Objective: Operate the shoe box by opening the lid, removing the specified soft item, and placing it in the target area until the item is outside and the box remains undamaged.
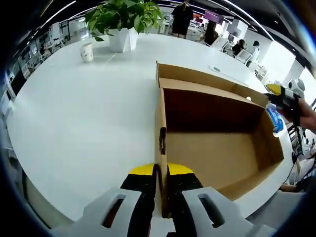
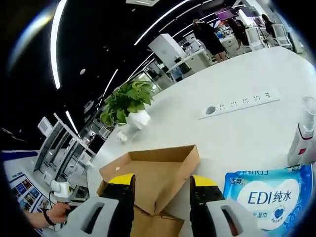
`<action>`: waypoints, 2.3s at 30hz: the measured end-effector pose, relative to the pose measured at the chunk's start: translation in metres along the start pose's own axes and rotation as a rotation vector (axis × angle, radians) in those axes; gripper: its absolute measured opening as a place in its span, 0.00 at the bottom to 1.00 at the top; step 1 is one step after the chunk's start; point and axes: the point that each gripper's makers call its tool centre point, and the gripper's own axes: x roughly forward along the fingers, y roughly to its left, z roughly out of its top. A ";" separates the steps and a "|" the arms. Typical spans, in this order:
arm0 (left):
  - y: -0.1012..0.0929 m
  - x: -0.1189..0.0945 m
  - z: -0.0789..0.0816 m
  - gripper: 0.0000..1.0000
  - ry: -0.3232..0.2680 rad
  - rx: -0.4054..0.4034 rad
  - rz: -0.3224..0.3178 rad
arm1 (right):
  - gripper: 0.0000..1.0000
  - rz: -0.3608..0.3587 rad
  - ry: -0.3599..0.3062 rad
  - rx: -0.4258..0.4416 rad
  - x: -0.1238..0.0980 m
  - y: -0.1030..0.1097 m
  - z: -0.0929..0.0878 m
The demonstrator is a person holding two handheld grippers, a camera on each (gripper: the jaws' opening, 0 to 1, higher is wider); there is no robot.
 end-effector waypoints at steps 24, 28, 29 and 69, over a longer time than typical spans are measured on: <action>0.007 0.007 0.003 0.05 -0.007 -0.003 -0.005 | 0.41 -0.071 0.060 0.000 0.061 -0.040 0.019; 0.009 0.008 0.004 0.05 -0.008 -0.011 -0.009 | 0.41 -0.081 0.078 0.000 0.069 -0.046 0.017; 0.009 0.009 0.004 0.05 -0.009 -0.012 -0.010 | 0.41 -0.085 0.084 -0.001 0.071 -0.046 0.015; 0.007 0.009 0.004 0.05 -0.015 0.014 -0.001 | 0.03 -0.359 0.306 -0.157 0.074 -0.063 0.011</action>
